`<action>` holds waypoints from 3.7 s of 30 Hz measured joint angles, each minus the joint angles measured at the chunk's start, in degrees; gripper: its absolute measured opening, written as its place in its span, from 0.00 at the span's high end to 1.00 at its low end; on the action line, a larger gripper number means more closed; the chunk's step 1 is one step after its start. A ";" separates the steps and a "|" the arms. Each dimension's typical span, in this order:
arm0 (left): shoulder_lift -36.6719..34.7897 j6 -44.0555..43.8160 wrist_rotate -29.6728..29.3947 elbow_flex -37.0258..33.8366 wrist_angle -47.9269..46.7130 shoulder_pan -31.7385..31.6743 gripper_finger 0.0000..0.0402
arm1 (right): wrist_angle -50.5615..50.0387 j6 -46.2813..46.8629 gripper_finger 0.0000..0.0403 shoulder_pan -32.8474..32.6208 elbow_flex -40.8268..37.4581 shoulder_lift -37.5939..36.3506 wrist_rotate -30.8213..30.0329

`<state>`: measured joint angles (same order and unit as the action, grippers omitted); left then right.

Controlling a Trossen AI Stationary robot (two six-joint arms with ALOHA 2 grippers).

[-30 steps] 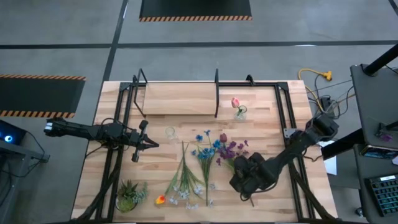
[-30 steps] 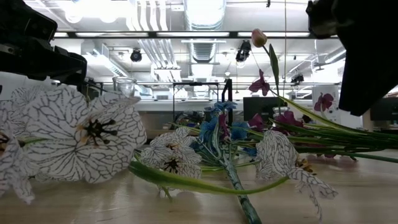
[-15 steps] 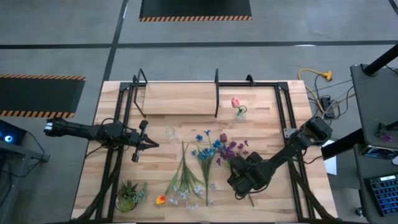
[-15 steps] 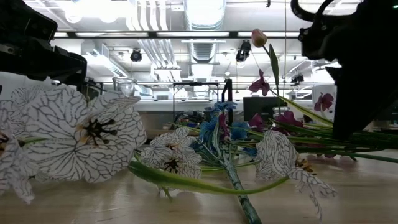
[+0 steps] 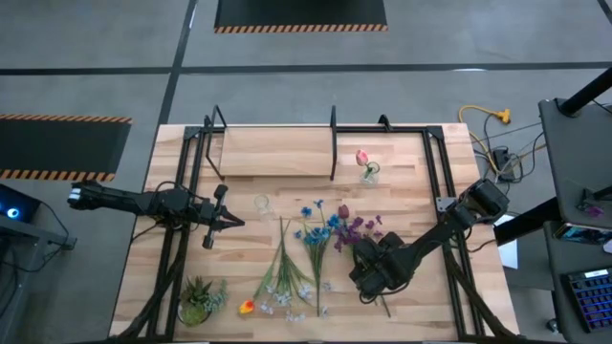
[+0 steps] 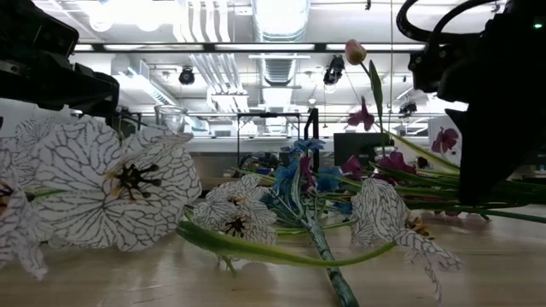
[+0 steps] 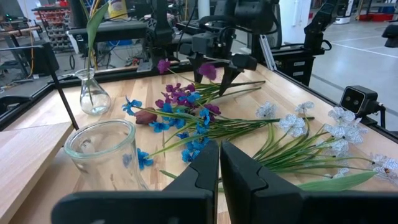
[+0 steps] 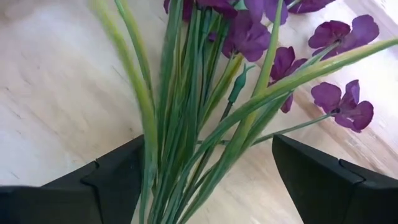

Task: Pick and place flowers into a vace then onto a shelf
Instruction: Put the violet flowers into the right transparent vase

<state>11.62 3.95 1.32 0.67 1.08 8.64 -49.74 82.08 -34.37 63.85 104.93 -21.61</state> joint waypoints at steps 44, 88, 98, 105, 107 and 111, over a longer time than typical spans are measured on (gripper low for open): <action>0.00 0.00 0.01 0.00 -0.02 0.00 1.00 | 0.48 0.02 0.87 0.15 0.27 -0.25 2.16; -0.02 0.00 0.02 0.00 -0.02 0.02 1.00 | 3.97 -19.49 0.97 -6.27 5.35 -14.79 -13.27; -0.02 0.00 0.02 0.00 -0.02 0.00 1.00 | 10.16 -25.27 0.97 -6.25 2.17 -15.74 -21.61; -0.02 0.00 0.02 0.00 -0.01 0.00 1.00 | 16.88 -28.15 0.97 -4.92 -4.39 -18.32 -22.89; -0.02 0.00 0.02 0.00 0.00 0.00 1.00 | 22.71 -34.45 0.97 -4.31 -6.34 -20.32 -22.23; -0.02 0.00 0.02 0.00 0.06 0.00 1.00 | 42.92 -57.35 0.97 -3.58 -11.25 -24.82 -16.50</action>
<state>11.60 3.95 1.34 0.67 1.14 8.64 -6.82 24.74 -37.95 52.60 80.11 -38.10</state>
